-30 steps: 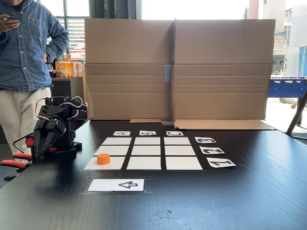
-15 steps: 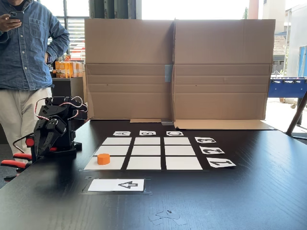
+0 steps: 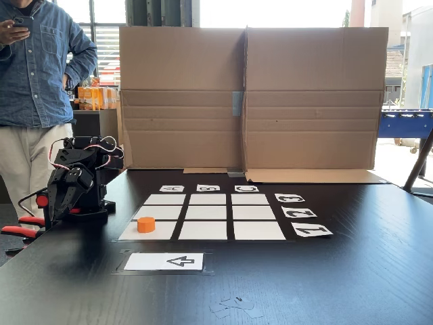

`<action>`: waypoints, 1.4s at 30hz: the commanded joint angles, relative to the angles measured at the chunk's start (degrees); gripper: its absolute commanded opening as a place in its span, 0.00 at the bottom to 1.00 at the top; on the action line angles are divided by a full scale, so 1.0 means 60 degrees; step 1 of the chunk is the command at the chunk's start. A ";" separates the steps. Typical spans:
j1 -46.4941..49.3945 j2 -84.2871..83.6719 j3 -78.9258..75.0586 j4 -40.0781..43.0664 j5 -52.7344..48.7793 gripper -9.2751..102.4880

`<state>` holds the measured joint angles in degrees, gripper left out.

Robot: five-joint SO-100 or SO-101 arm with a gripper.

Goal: Pick up the round, orange token and place it in the grid on square A1.

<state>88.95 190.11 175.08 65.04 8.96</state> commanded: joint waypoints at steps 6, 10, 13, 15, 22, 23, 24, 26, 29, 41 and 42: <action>-0.0029 -0.0073 0.0015 0.0044 0.0029 0.08; 0.0059 0.0015 0.0015 0.0044 0.0000 0.08; 0.0132 0.0029 0.0015 0.0029 0.0000 0.08; 0.0176 0.0044 0.0015 0.0029 0.0000 0.08; 0.0220 0.0000 0.0015 0.0029 0.0015 0.08; 0.0220 -0.0015 0.0015 0.0029 0.0000 0.08; 0.0220 0.0029 0.0015 0.0029 0.0000 0.08; 0.0220 0.0059 0.0015 0.0015 -0.0176 0.08; 0.0190 0.0059 0.0015 0.0015 -0.0264 0.08; 0.0117 0.0059 0.0015 0.0015 -0.0249 0.08; 0.0117 0.0059 0.0015 0.0015 -0.0249 0.08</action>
<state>89.82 190.11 175.08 65.04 7.73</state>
